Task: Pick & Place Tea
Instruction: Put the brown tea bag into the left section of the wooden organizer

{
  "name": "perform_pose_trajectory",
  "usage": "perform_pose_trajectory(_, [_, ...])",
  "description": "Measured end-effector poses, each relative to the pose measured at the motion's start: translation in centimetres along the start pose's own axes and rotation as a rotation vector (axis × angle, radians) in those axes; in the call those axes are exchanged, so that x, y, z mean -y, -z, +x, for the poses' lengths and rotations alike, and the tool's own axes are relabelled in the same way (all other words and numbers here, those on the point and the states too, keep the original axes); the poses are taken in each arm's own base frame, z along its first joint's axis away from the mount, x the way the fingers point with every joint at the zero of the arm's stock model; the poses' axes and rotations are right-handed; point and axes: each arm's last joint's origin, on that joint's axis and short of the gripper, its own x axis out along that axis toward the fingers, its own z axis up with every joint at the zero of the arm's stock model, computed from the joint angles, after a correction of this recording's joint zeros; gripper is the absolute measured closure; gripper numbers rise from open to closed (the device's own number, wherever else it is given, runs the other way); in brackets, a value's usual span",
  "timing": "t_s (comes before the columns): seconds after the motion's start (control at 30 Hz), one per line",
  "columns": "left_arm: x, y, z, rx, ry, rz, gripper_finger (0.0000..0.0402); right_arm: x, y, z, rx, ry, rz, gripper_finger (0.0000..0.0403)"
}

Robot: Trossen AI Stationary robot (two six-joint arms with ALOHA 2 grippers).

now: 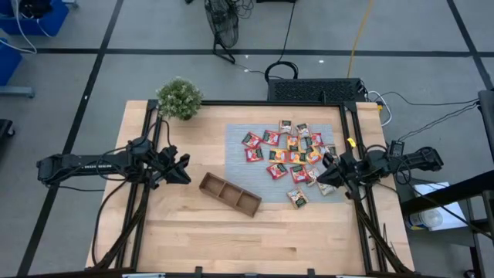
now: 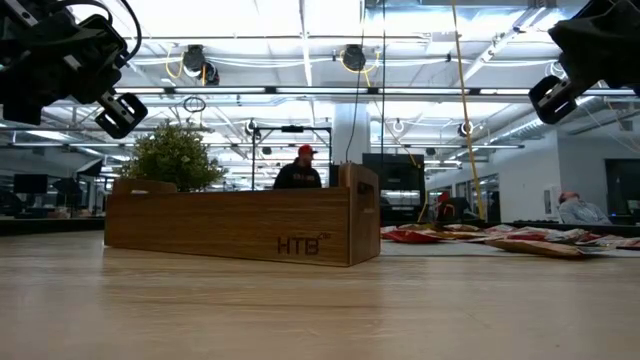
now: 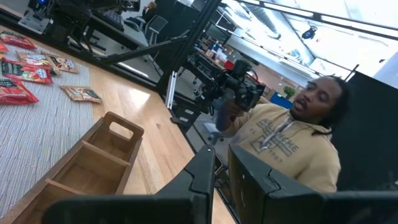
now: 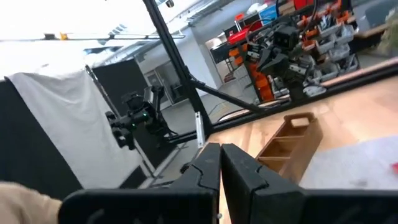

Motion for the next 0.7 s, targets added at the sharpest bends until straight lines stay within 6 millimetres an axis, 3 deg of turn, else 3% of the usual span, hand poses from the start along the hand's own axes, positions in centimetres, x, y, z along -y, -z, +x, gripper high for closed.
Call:
perform_pose_trajectory(0.2, [0.0,0.0,0.0,0.0,0.0,0.0,0.0353,0.4,-0.4,0.1,0.07,0.174,-0.187,0.0398])
perform_pose_trajectory(0.3, [0.0,0.0,0.0,0.0,0.0,0.0,0.0353,0.7,0.1,0.5,-0.002,0.214,-0.228,0.0387])
perform_pose_trajectory(0.5, [0.0,0.0,0.0,0.0,0.0,0.0,0.0353,-0.5,0.0,3.6,-0.177,0.149,-0.285,0.0282])
perform_pose_trajectory(0.7, [0.0,0.0,0.0,0.001,0.0,0.0,0.0353,-4.2,1.0,9.8,-0.479,0.035,-0.415,0.0178])
